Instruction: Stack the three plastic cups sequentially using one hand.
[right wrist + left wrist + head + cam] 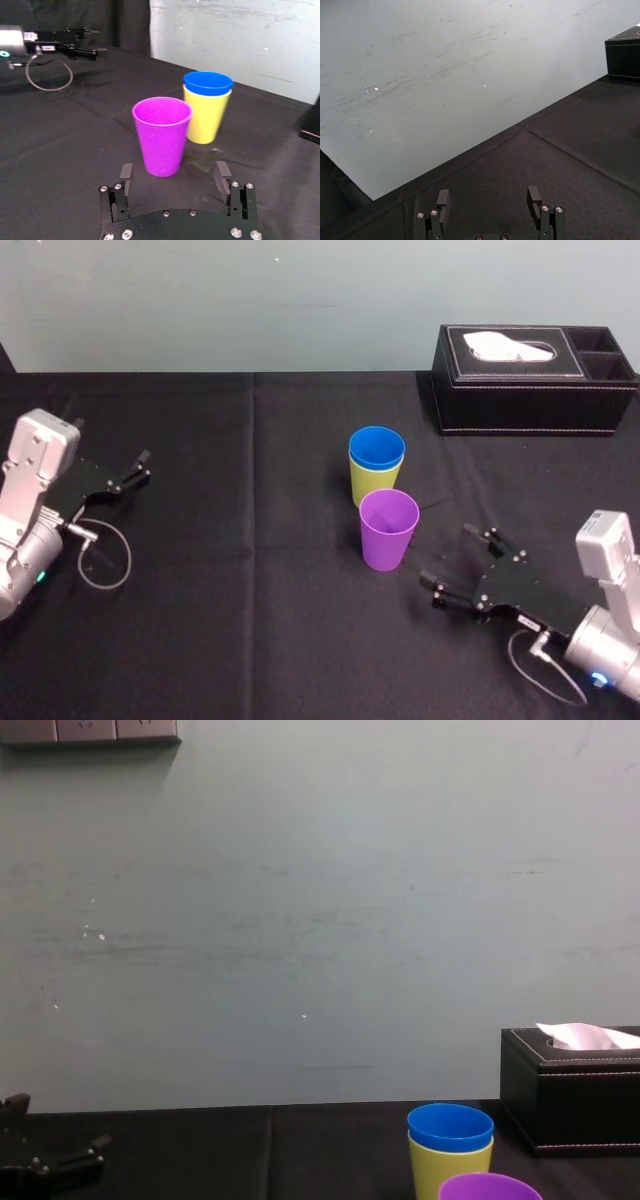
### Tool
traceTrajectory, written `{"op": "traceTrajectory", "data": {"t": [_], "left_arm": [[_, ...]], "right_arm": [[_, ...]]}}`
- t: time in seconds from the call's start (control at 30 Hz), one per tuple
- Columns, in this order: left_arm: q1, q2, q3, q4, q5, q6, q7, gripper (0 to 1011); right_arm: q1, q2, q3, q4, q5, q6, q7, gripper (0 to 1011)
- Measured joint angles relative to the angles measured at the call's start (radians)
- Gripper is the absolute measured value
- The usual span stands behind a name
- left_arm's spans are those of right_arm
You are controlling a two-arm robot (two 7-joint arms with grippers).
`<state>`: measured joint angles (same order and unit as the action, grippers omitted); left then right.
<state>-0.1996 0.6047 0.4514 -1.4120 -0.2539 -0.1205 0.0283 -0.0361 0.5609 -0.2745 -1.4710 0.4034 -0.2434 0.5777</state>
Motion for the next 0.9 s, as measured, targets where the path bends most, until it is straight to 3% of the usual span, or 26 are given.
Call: {"op": "traceTrajectory", "data": {"t": [0.9], "left_arm": [[0.0, 0.0, 0.0, 0.0, 0.0, 0.0, 0.0, 1011]], "right_arm": [[0.084, -0.091, -0.055, 0.051, -0.011, -0.03, 0.013, 1003]]}}
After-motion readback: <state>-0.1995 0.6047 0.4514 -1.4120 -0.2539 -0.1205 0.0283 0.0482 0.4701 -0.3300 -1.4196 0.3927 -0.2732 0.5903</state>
